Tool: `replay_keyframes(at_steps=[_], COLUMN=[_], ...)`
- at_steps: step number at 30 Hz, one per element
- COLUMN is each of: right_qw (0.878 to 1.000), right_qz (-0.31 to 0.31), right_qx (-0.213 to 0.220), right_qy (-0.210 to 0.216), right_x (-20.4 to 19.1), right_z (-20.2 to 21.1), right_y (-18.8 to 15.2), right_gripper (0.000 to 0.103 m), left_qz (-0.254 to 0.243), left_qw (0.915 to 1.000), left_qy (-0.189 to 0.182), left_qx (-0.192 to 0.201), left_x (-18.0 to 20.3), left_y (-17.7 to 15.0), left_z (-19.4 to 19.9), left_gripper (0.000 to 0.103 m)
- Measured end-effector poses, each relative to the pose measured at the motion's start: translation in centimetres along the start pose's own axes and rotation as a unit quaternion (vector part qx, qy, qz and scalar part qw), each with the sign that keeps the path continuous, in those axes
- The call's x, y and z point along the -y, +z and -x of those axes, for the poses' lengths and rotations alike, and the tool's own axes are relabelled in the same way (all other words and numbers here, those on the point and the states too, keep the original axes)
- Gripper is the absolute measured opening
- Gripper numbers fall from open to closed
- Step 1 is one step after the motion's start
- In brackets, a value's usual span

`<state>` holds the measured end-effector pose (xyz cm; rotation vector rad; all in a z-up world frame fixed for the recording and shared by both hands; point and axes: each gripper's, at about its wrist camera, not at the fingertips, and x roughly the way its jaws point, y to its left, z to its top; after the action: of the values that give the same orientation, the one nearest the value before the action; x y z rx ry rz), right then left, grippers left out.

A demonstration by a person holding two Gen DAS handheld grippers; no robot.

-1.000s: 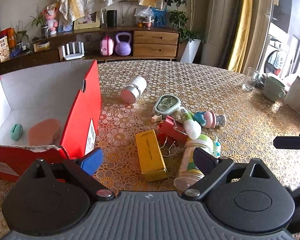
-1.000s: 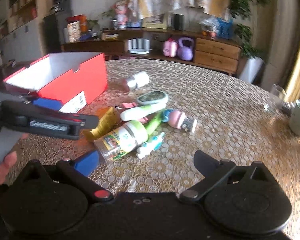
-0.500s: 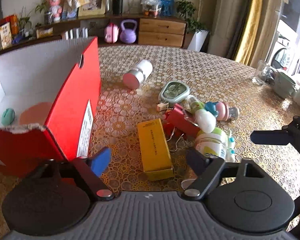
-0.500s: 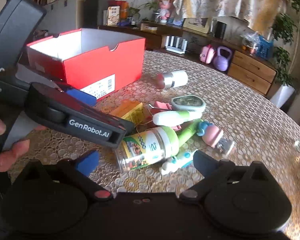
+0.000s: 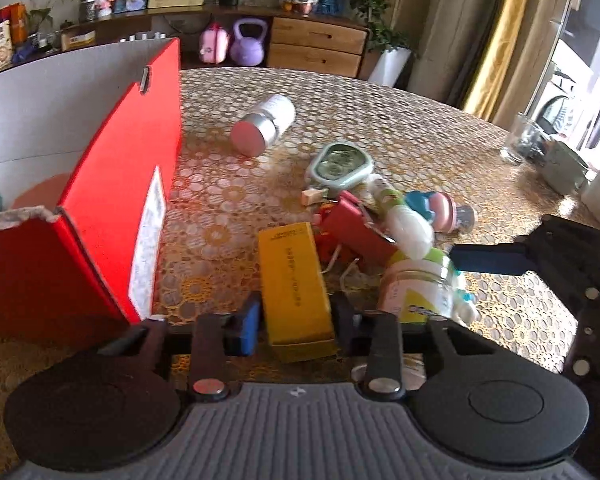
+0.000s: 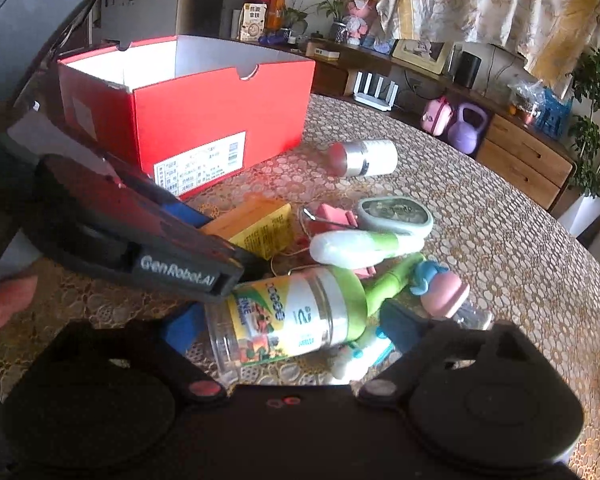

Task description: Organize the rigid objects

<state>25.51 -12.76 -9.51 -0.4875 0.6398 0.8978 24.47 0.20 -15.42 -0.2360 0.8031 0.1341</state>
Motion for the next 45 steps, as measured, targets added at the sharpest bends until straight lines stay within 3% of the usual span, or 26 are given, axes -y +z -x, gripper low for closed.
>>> replay_keyframes(at_steps=[8,22,36,45], right_qw=[1.000,0.996,0.990,0.990], right_qz=[-0.006,-0.082,-0.106,-0.100], right_qx=[-0.006,0.004,0.037,0.051], right_qy=[-0.011,-0.038,-0.081,-0.081], right_x=[-0.7,-1.8,-5.2,-7.7], right_z=[0.8,6.5,11.8,13.0], right_y=[-0.2,-1.6,3.3,7.4], right_gripper=[0.084,0.084,0.084,0.084], left_qz=[-0.022,-0.030,-0.023,-0.018], left_qw=[0.9997,0.9995,0.9993,0.9984], left_qy=[0.006,-0.003,-0.003,-0.010], left_qx=[0.004,0.002,0.029,0.053], left_x=[0.5,0.1,-2.4,-5.3], left_y=[-0.2,-1.6,-1.5,-0.1], left_z=[0.6,4.2,10.7,15.1], left_gripper=[0.030,0.029,0.029,0.029])
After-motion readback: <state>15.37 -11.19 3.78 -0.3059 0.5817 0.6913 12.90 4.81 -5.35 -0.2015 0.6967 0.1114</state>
